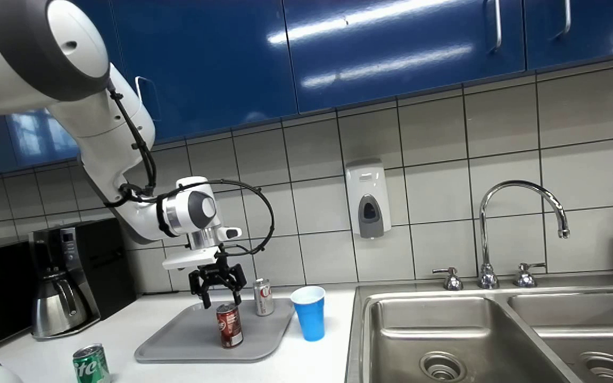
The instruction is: Put the cans on the tray
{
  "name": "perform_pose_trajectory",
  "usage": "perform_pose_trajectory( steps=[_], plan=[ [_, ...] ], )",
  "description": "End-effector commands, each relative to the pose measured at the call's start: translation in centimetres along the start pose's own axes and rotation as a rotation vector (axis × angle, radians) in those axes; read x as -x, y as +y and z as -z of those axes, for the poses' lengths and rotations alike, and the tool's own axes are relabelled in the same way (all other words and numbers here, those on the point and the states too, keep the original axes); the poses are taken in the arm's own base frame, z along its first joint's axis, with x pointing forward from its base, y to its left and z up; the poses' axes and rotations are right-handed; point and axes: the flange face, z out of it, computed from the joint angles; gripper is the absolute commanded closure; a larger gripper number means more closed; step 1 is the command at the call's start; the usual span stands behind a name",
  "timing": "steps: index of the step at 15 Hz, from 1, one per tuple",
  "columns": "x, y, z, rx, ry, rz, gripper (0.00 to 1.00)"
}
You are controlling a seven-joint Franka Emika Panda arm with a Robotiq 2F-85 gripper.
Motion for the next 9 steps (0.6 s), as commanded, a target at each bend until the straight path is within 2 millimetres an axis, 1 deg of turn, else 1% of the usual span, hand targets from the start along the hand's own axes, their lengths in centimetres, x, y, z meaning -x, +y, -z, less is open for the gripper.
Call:
perform_pose_trajectory(
  steps=[1, 5, 9],
  plan=[
    [2.8, 0.5, 2.6, 0.007, -0.004, 0.004, 0.00],
    [5.5, -0.1, 3.6, 0.002, -0.011, 0.027, 0.00],
    [8.2, -1.6, 4.7, -0.010, -0.002, 0.073, 0.00]
  ],
)
